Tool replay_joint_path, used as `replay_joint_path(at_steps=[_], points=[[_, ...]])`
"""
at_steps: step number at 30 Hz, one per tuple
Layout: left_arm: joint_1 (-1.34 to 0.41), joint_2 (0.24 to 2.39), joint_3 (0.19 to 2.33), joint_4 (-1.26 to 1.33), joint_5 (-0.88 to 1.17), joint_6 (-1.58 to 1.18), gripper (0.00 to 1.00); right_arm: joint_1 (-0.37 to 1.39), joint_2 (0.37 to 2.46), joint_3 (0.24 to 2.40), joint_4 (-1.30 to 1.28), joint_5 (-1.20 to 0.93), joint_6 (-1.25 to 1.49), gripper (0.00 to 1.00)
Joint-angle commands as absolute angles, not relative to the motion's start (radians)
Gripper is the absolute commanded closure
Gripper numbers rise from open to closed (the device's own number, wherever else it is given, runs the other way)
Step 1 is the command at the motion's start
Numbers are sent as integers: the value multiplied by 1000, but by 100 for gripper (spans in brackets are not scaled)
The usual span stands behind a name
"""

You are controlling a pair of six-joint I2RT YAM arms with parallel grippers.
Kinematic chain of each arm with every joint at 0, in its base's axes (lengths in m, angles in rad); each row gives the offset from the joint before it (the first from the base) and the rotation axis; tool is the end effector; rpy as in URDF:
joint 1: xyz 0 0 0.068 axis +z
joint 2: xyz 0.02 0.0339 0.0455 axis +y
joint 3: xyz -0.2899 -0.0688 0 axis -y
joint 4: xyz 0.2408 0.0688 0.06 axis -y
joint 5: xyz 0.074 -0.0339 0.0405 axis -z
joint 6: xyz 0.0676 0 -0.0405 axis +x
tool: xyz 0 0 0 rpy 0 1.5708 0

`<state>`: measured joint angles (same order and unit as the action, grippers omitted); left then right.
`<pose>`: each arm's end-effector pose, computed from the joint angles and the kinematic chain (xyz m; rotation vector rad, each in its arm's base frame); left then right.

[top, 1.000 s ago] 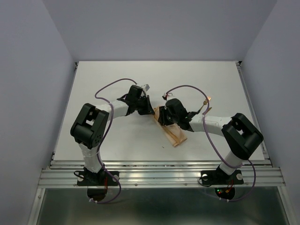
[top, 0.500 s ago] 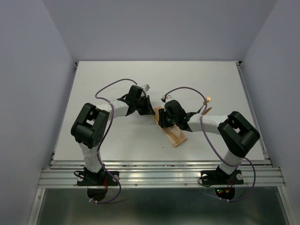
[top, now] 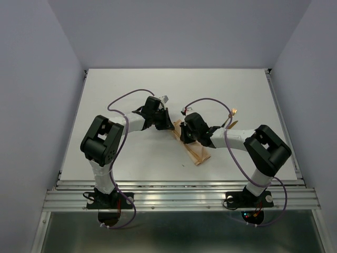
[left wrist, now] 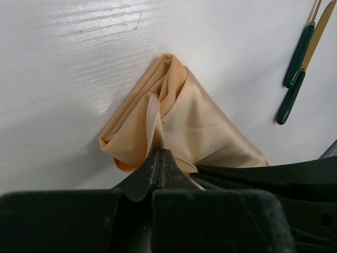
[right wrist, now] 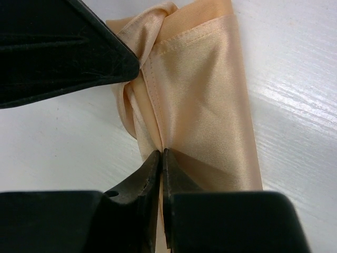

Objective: Fold the napkin into a case and place the utensils inside
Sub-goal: Grasp the top corner of the smaller rectangle folded napkin from the folded napkin.

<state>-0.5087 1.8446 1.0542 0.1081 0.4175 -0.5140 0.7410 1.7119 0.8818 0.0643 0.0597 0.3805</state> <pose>0.3498 -0.2265 0.1781 0.2331 2.3750 -0.9917 0.2754 0.2465 0.1652 -0.3980 2.3534 0.4800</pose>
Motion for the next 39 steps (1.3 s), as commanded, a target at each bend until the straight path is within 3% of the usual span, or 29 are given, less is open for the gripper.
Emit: replay_joint_path(at_steps=[1, 5, 6, 7, 22, 34, 39], points=[[-514, 1842, 1083, 129, 436, -511, 100, 750, 1720, 903, 78, 60, 367, 92], [-514, 1842, 1080, 132, 439, -511, 100, 750, 1717, 905, 77, 51, 371, 83], [-514, 1842, 1078, 132, 439, -511, 100, 750, 1712, 905, 77, 54, 373, 74], [-514, 1842, 1077, 132, 439, -509, 100, 750, 1709, 907, 77, 55, 374, 73], [-514, 1841, 1074, 140, 448, -511, 100, 750, 1674, 893, 103, 110, 397, 74], [-517, 1847, 1077, 143, 453, -511, 100, 750, 1643, 873, 114, 123, 408, 65], [-520, 1847, 1075, 143, 453, -512, 100, 750, 1643, 862, 123, 160, 420, 66]])
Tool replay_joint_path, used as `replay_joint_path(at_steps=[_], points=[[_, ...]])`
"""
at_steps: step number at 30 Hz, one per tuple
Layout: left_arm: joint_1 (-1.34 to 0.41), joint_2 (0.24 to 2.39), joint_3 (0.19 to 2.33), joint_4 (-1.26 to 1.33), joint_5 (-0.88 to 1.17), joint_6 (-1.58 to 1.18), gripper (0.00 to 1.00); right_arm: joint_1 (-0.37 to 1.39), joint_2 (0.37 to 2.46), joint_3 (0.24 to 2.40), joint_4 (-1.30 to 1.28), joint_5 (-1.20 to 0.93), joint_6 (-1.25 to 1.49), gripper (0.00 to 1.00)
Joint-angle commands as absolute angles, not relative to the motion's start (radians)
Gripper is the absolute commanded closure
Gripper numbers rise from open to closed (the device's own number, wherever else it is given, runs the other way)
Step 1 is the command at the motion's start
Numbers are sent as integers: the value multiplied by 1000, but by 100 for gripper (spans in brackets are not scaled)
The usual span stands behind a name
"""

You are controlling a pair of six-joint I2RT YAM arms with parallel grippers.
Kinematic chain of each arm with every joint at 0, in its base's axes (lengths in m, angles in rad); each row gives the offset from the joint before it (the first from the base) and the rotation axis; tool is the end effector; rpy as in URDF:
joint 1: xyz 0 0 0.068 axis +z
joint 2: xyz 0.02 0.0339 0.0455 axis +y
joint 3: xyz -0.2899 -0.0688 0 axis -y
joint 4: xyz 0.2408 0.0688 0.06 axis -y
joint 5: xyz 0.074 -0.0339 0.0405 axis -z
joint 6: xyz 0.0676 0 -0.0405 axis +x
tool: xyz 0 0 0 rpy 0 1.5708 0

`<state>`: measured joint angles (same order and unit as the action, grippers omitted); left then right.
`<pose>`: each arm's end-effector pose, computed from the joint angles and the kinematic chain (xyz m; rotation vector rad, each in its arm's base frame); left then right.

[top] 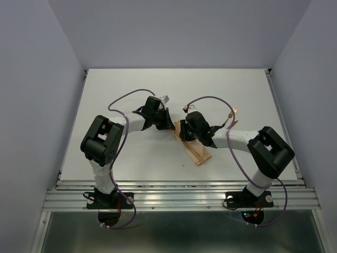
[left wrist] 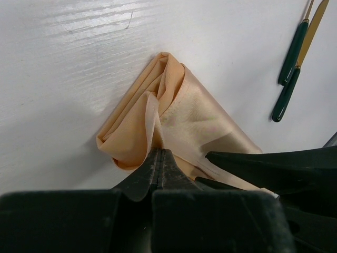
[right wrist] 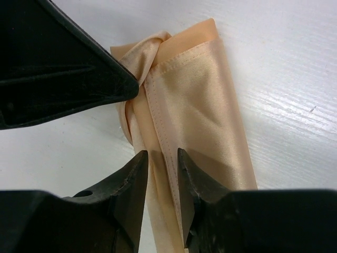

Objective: Fold the napkin into a case and place the utensils inside
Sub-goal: Grasp the top corner of the smaller rectangle folded napkin from the folded napkin.

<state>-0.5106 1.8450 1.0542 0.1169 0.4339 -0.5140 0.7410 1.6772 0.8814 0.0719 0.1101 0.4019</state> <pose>0.3493 -0.2282 0.1791 0.2470 2.3671 -1.0129 0.2765 0.2429 0.1782 -0.3366 2.3094 0.4606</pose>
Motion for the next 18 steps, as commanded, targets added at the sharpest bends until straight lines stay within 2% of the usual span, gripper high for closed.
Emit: replay_joint_path(at_steps=[1, 4, 10, 15, 18], points=[[-522, 1845, 1072, 143, 453, -512, 100, 750, 1647, 859, 124, 160, 420, 66], [-522, 1845, 1072, 144, 453, -512, 100, 750, 1666, 873, 114, 132, 410, 66], [-523, 1853, 1074, 149, 454, -514, 100, 750, 1689, 871, 109, 80, 399, 57], [-526, 1853, 1077, 152, 457, -517, 100, 750, 1709, 874, 86, 97, 391, 58], [-526, 1850, 1074, 152, 457, -515, 100, 750, 1715, 870, 86, 121, 391, 63]])
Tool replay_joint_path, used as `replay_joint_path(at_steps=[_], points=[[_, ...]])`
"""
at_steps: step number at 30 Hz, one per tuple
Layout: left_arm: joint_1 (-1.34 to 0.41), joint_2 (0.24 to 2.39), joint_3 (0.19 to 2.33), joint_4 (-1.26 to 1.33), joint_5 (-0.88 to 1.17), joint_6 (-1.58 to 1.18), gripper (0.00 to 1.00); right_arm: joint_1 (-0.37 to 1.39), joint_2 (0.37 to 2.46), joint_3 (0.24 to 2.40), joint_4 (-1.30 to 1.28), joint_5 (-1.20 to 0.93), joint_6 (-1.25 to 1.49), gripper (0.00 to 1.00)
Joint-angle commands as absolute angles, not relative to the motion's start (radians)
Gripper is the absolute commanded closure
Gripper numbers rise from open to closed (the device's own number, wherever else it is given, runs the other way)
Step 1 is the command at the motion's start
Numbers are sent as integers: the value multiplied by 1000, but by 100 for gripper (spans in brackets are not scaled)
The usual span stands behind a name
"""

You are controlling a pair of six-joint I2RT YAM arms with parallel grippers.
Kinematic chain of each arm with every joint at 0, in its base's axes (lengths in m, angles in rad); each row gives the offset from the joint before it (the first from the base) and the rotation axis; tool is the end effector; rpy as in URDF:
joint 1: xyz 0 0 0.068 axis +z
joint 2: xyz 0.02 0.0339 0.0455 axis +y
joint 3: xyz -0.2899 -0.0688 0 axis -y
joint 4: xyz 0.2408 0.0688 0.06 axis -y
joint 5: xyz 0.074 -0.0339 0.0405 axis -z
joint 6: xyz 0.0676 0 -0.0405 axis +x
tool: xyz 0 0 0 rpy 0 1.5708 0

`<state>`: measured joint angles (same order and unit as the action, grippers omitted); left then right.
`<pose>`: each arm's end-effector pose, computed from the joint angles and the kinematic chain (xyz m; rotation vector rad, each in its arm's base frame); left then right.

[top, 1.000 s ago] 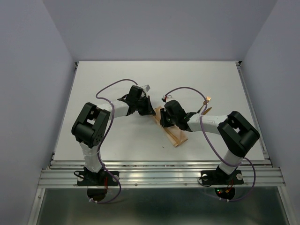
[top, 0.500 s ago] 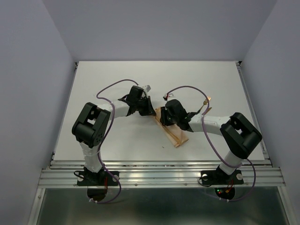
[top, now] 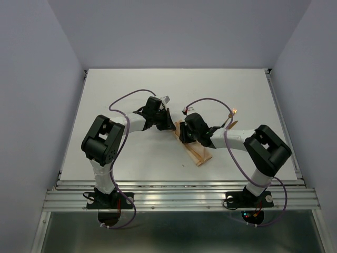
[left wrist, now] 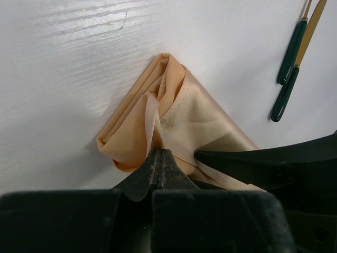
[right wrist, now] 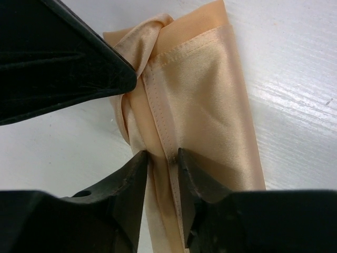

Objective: Fold the napkin into a case and place the utensils inside
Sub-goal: Grasp the top corner of the smaller rectangle folded napkin from the folded napkin.

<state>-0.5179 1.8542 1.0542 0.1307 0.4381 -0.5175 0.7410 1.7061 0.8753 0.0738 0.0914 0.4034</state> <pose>0.3489 -0.2318 0.1770 0.2552 2.3645 -1.0237 0.2760 0.2442 0.1663 -0.3522 2.3447 0.4620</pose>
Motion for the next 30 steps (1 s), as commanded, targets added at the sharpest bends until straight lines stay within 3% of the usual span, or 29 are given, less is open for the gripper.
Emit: replay_joint_path(at_steps=[1, 3, 11, 17, 22, 30], points=[[-526, 1850, 1072, 152, 456, -515, 100, 750, 1715, 868, 84, 127, 393, 67], [-526, 1850, 1071, 152, 456, -515, 100, 750, 1717, 865, 84, 143, 391, 69], [-528, 1847, 1069, 152, 456, -517, 100, 750, 1704, 862, 103, 135, 391, 99], [-529, 1850, 1066, 152, 459, -514, 100, 750, 1692, 877, 104, 97, 390, 99], [-529, 1856, 1072, 152, 465, -514, 100, 750, 1690, 888, 91, 120, 388, 76], [-529, 1856, 1071, 150, 463, -514, 100, 750, 1655, 865, 95, 176, 400, 75]])
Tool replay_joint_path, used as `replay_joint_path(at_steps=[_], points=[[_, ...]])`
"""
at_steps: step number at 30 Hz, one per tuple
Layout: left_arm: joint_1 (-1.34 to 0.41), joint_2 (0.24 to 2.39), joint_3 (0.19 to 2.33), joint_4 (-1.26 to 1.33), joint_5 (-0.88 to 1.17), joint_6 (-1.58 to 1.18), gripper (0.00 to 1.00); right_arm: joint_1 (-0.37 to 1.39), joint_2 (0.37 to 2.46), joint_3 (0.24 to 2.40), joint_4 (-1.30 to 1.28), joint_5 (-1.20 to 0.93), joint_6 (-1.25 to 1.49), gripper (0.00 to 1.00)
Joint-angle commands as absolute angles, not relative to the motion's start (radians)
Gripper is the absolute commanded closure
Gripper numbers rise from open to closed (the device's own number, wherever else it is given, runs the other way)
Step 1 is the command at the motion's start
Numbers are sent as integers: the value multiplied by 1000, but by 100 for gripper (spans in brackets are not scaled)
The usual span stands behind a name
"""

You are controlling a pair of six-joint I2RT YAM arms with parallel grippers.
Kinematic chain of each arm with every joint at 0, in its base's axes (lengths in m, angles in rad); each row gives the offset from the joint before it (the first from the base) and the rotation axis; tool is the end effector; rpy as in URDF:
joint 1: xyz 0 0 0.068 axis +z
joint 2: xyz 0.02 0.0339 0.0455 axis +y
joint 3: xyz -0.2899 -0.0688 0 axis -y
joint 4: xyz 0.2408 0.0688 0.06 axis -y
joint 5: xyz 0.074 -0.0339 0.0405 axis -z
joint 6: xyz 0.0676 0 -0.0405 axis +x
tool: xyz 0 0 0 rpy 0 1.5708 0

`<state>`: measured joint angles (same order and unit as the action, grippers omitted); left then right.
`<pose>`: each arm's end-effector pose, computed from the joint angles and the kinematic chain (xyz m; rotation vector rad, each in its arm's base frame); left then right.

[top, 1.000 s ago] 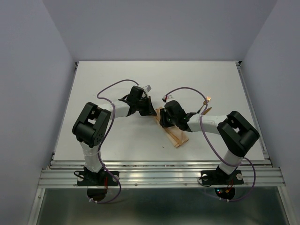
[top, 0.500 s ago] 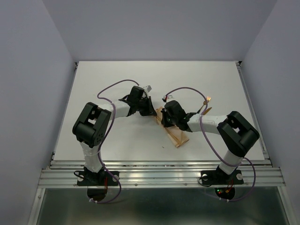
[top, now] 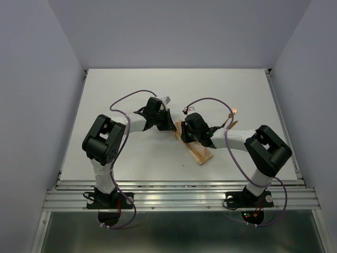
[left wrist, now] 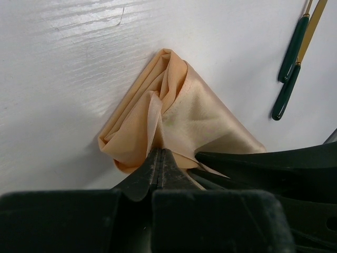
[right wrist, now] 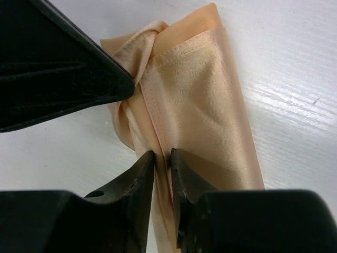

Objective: Fold the napkin into a case and place the utensils inside
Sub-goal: Grasp the top corner of the smaller rectangle folded napkin from the folded napkin.

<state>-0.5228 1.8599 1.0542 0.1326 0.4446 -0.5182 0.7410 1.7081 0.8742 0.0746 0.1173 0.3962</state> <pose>0.3479 -0.2340 0.1751 0.2635 2.3695 -1.0325 0.2771 0.2428 0.1655 -0.3467 2.3386 0.4297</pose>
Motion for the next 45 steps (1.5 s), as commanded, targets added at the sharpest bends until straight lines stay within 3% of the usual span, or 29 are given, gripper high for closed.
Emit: replay_joint_path(at_steps=[1, 5, 8, 24, 30, 31, 32, 34, 36, 45], points=[[-529, 1856, 1072, 152, 463, -515, 100, 750, 1649, 865, 94, 176, 399, 75], [-529, 1855, 1077, 152, 463, -514, 100, 750, 1634, 851, 98, 187, 409, 74], [-529, 1853, 1077, 150, 463, -515, 100, 750, 1606, 836, 114, 193, 414, 65], [-531, 1833, 1085, 143, 460, -514, 100, 750, 1677, 851, 103, 143, 396, 60], [-531, 1827, 1092, 132, 457, -511, 100, 750, 1692, 850, 103, 146, 394, 68], [-531, 1825, 1092, 130, 457, -509, 100, 750, 1690, 848, 104, 150, 397, 81], [-531, 1825, 1094, 130, 457, -509, 100, 750, 1687, 848, 104, 150, 397, 81], [-531, 1827, 1092, 130, 457, -509, 100, 750, 1681, 845, 110, 152, 397, 94], [-532, 1827, 1092, 130, 459, -508, 100, 750, 1668, 845, 113, 155, 402, 99], [-540, 1810, 1100, 124, 456, -511, 100, 750, 1643, 865, 127, 104, 382, 99]])
